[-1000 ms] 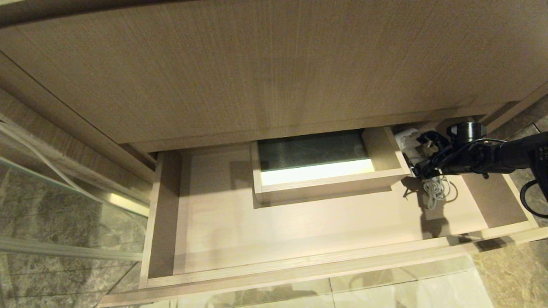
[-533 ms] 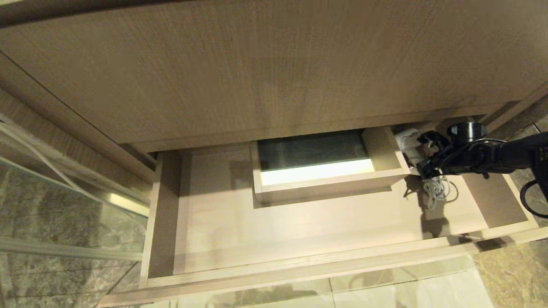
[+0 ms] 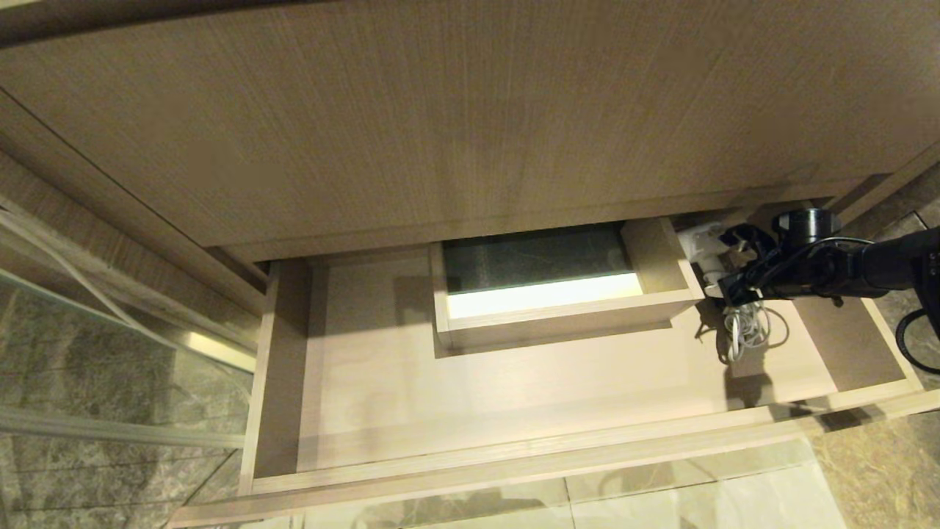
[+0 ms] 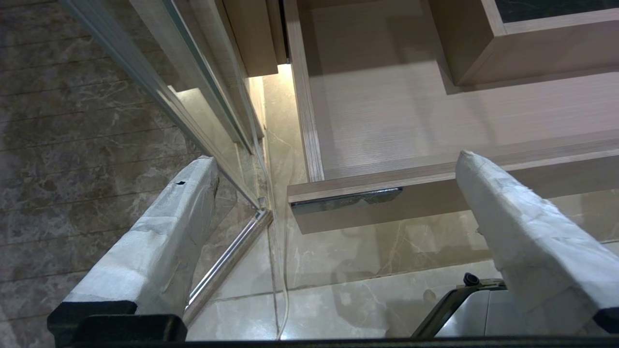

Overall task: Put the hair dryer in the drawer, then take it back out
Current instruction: Take the hairdryer out

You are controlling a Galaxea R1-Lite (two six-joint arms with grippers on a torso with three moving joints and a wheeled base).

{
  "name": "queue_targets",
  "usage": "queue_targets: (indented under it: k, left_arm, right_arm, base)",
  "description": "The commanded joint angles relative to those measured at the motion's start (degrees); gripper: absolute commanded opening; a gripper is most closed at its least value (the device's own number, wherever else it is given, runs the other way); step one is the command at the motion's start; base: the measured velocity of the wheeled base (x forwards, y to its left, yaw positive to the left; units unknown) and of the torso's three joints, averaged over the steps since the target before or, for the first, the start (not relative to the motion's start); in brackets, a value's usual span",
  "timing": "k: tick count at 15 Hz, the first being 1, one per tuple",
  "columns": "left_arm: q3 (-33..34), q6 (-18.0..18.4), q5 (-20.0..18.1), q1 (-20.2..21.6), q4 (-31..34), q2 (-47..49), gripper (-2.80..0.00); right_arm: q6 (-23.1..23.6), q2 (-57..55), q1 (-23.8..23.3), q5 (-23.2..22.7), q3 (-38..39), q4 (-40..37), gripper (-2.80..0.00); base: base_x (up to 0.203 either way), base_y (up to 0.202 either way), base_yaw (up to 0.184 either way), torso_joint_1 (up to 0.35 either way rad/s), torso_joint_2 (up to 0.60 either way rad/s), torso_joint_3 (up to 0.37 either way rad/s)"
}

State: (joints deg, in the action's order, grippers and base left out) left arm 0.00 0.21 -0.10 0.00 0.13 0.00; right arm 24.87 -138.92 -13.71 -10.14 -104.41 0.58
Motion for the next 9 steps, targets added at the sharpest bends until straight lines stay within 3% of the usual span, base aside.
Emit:
queue_targets:
  k: [1,9]
  left_arm:
    - [0.0,-0.03,0.01,0.0,-0.05,0.0,0.0]
    - [0.0,-0.03,0.01,0.0,0.04,0.0,0.0]
  right_arm:
    - [0.09,0.23,0.0,-0.14,-0.09,0.21,-2.8]
    - [0.35,4.65,0.0,-0.26,0.62,-2.13,-2.8]
  base:
    - [0.0,0.0,0.0,0.0,0.0,0.0]
    - [0.0,0.0,0.0,0.0,0.0,0.0]
